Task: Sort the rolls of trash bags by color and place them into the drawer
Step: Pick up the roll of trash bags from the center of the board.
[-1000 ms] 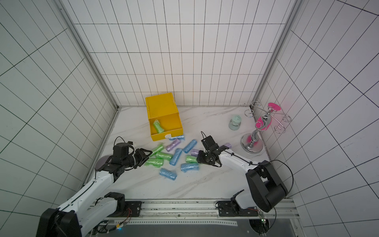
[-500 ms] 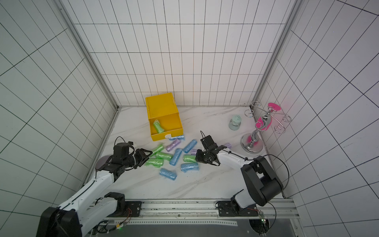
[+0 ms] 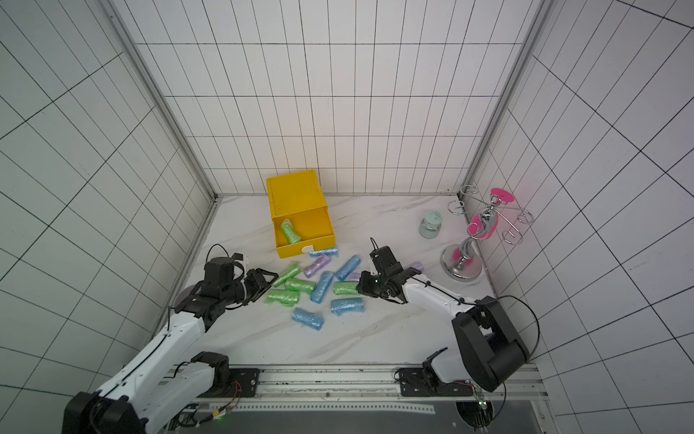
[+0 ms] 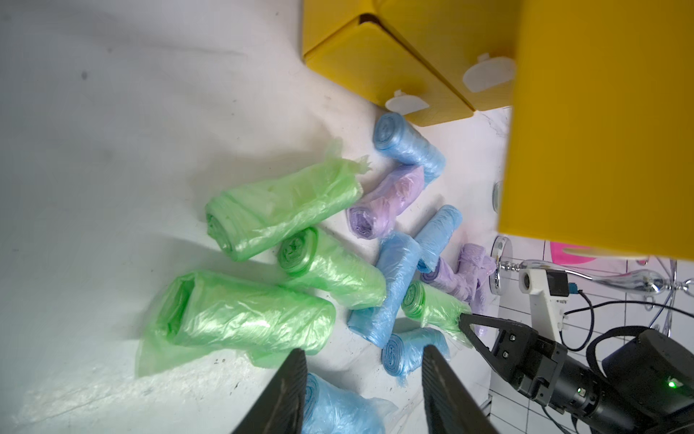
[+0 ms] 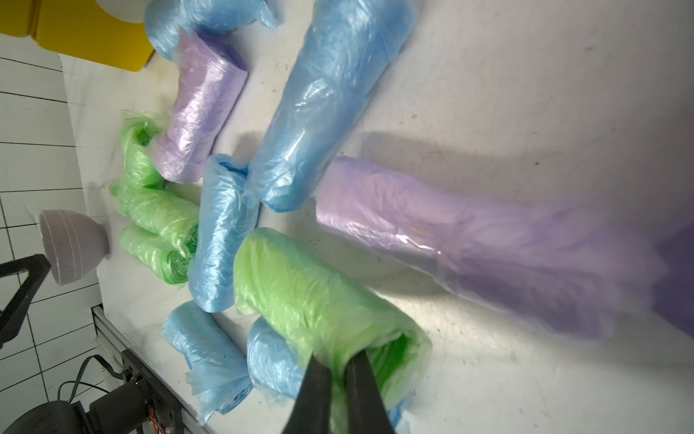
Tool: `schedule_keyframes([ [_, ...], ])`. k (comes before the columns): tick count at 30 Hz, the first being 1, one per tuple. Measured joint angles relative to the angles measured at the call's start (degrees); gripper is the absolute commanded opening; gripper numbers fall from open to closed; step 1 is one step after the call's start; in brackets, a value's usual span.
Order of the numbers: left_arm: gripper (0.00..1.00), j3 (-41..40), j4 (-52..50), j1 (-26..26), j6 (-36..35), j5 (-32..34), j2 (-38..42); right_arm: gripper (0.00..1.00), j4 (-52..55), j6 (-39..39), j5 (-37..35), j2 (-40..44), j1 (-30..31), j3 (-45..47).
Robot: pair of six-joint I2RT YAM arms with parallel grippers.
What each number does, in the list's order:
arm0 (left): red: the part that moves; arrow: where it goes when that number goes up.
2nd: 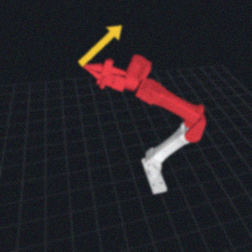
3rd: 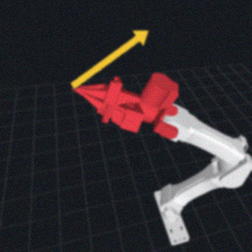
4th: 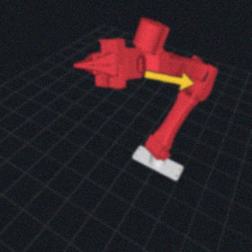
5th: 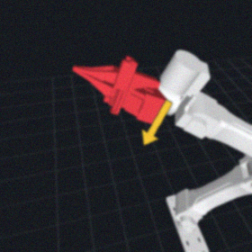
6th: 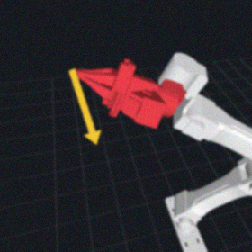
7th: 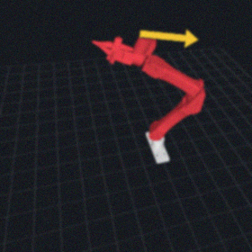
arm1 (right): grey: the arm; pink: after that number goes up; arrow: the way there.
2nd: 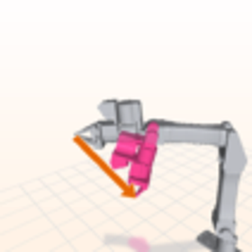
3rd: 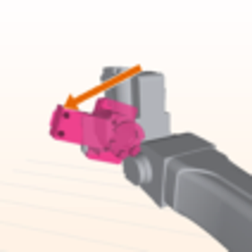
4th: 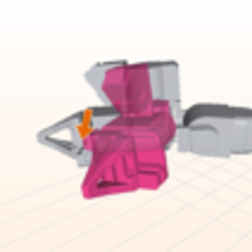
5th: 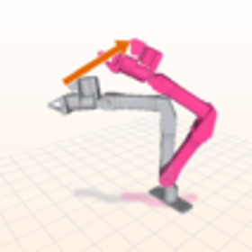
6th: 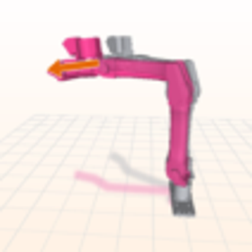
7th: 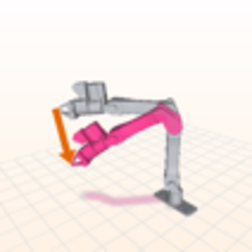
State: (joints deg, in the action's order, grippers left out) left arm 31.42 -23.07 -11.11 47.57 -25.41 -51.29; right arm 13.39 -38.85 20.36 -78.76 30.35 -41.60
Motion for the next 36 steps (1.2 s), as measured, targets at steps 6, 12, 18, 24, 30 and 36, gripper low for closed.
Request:
schedule_keyframes([
  [6, 0.56, 11.8, -4.8, -10.2, -9.4, 1.5, 0.5, 0.0, 8.5, 2.6, 1.7, 3.0, 0.0, -5.4],
  [12, 0.6, 18.3, -6.7, -21.2, -18.2, 2.3, -3.8, 0.0, 18.3, 6.8, 4.7, 5.9, 0.0, -12.5],
  [18, 0.63, 20.0, -8.3, -32.9, -23.7, 9.0, -6.2, 0.0, 28.7, 10.1, 7.8, 10.0, 0.0, -17.5],
  [24, 0.99, 26.6, -9.9, -45.0, -30.9, 15.4, -10.8, 0.0, 35.5, 11.7, 11.8, 14.0, 0.0, -18.7],
  [30, 0.99, 31.5, -12.4, -50.2, -36.7, 17.5, -15.5, 0.0, 39.9, 12.4, 15.6, 16.8, 0.0, -18.7],
  [36, 0.98, 36.8, -15.9, -54.9, -41.8, 17.5, -21.1, 0.0, 42.3, 13.1, 18.8, 18.5, 0.0, -18.9],
])
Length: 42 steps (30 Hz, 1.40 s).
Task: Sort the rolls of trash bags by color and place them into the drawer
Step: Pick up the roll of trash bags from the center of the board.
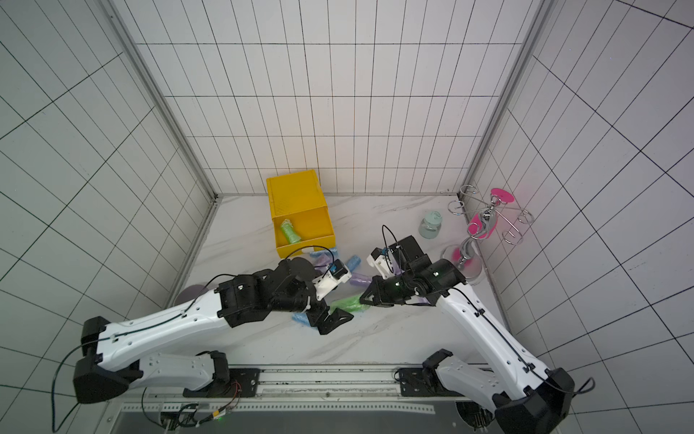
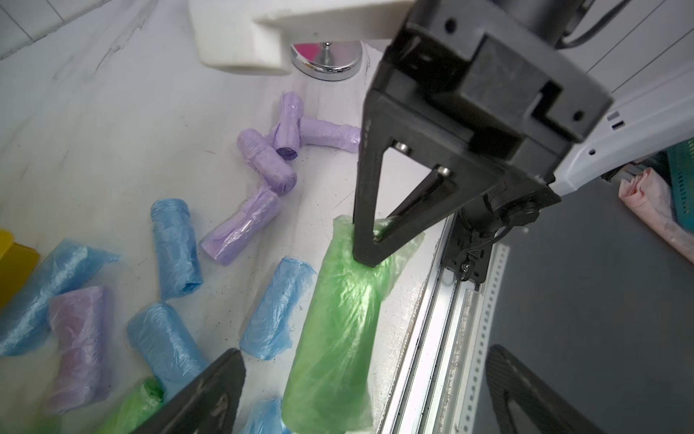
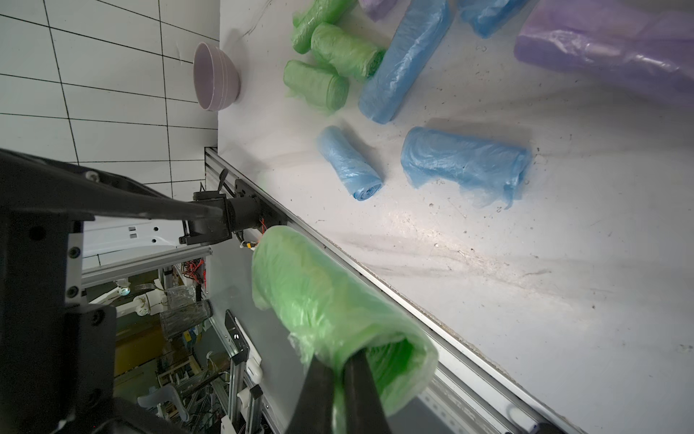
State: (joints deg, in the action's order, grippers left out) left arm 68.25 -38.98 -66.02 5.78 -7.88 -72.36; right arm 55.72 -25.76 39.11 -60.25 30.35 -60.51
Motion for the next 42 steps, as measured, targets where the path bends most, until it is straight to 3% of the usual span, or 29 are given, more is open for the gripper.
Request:
schedule_keyframes([
  [6, 0.89, 3.5, -3.6, -3.0, -3.4, 0.0, -5.1, 0.0, 1.5, 0.6, 1.9, 0.2, 0.0, -1.7],
  [18, 0.69, 3.8, -6.2, -3.2, -5.9, 2.3, -7.2, 0.0, 2.8, 1.2, 4.6, 0.1, 0.0, -3.8],
  [23, 0.4, 3.8, -6.4, -3.2, -6.8, 3.7, -7.2, 0.0, 3.1, 1.4, 5.7, -0.4, 0.0, -4.7],
  [25, 0.34, 3.9, -6.6, -3.2, -6.7, 4.3, -7.2, 0.12, 3.4, 1.4, 6.0, -0.7, 0.0, -4.7],
  [28, 0.3, 4.0, -6.8, -3.2, -6.7, 4.9, -7.2, 0.45, 3.2, 0.6, 5.3, -1.0, 0.0, -4.9],
  [31, 0.28, 4.0, -6.9, -3.3, -6.2, 5.8, -7.0, 0.62, 3.2, -0.2, 1.9, -0.9, -0.8, -6.2],
  [37, 0.28, 4.0, -6.8, 0.6, -3.5, 4.7, -6.1, 0.68, 2.6, -1.6, -6.8, 2.1, -5.9, -9.8],
  [42, 0.34, 3.8, -4.5, 11.7, 2.8, 1.4, -2.7, 0.55, 0.5, -2.4, -13.7, 5.1, -8.8, -11.7],
])
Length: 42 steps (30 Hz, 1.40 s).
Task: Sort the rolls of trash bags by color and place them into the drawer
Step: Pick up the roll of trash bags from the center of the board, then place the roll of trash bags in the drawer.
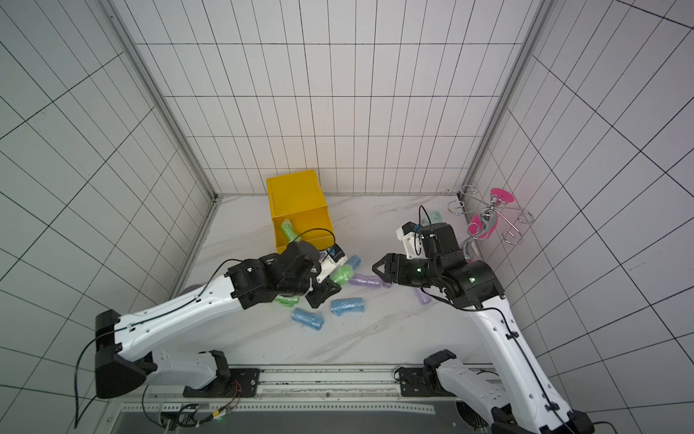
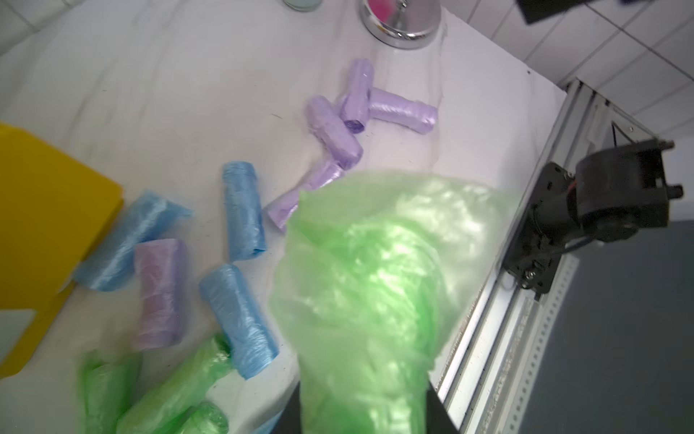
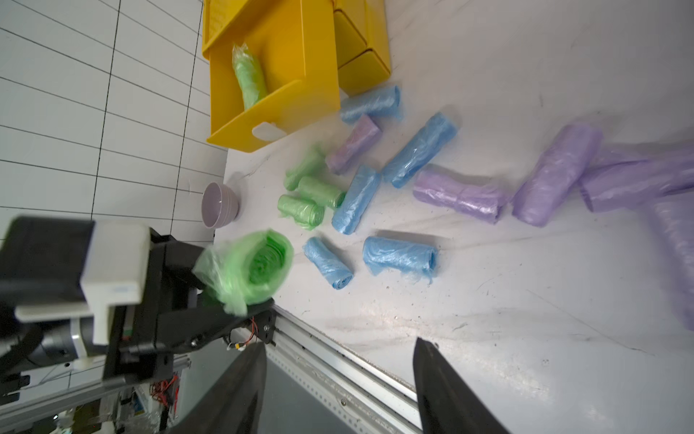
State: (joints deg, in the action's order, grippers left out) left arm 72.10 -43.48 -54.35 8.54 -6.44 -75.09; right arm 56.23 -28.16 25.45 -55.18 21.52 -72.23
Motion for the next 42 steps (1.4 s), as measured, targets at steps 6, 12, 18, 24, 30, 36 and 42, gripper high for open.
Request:
schedule_keyframes([
  [6, 0.34, 1.6, 4.0, 12.7, 11.1, -4.0, 3.0, 0.45, -4.9, -0.2, -1.4, -3.4, -0.1, -0.4],
  [12, 0.34, 4.5, 6.1, 23.3, 20.9, -7.0, 0.2, 0.44, -10.7, -0.6, -1.4, -10.1, 2.2, -0.6],
  [18, 0.34, 6.7, 10.3, 28.7, 28.9, -10.5, -6.1, 0.43, -16.3, -1.5, -1.2, -15.1, 6.5, -2.4],
  [24, 0.34, 7.1, 15.6, 29.2, 35.7, -14.3, -12.3, 0.43, -19.5, -2.3, -1.0, -17.0, 7.1, -2.4],
  [30, 0.35, 7.2, 20.1, 29.0, 40.6, -15.6, -15.7, 0.43, -20.3, -2.3, -0.9, -16.9, 7.0, -2.3],
  [36, 0.44, 7.5, 22.4, 28.8, 42.7, -15.9, -18.2, 0.43, -20.7, -2.4, -0.8, -14.7, 6.2, -0.9],
  [42, 0.61, 7.7, 23.1, 28.8, 43.8, -16.2, -19.4, 0.43, -20.9, -2.4, -0.1, -13.5, 4.8, -0.2],
])
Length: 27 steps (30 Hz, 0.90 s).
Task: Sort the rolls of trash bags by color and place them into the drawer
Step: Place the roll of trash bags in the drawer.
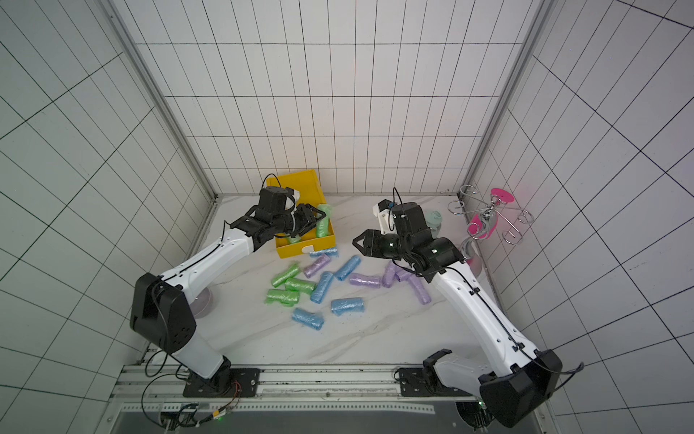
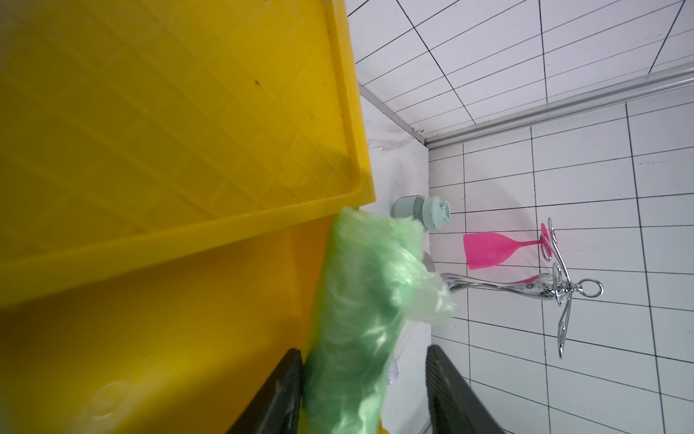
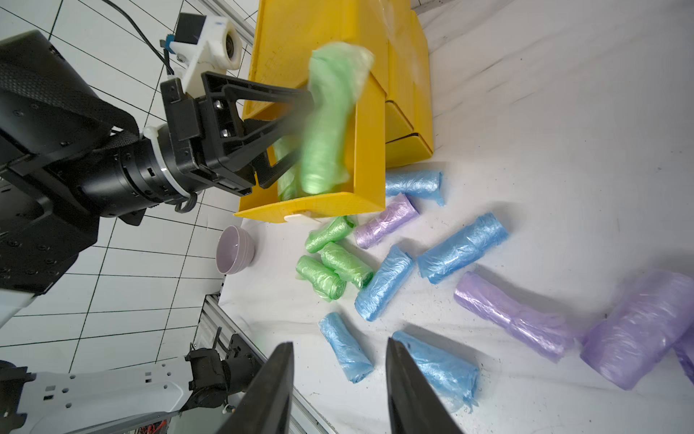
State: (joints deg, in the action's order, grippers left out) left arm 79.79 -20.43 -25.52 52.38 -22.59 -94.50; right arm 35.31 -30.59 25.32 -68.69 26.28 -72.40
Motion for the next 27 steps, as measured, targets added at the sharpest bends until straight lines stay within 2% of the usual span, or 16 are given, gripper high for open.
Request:
schedule_keyframes([
  [9, 0.63, 0.8, -0.2, 0.0, 0.5, 0.3, -0.1, 0.43, 0.0, 0.0, 0.7, 0.1, -0.4, 0.1],
  [15, 0.63, 2.7, -3.5, 0.0, -1.9, 2.6, 1.8, 0.43, -0.3, 0.0, 1.1, 0.1, -0.4, 0.1],
  [21, 0.61, 2.2, -6.5, -0.7, -5.5, 6.3, 10.9, 0.4, -1.4, 0.1, 1.6, 0.1, -0.4, 0.9],
  [27, 0.59, -8.1, -8.7, -0.5, -8.1, 11.4, 24.9, 0.41, -2.3, 0.2, 1.6, -0.1, 0.3, 3.5],
])
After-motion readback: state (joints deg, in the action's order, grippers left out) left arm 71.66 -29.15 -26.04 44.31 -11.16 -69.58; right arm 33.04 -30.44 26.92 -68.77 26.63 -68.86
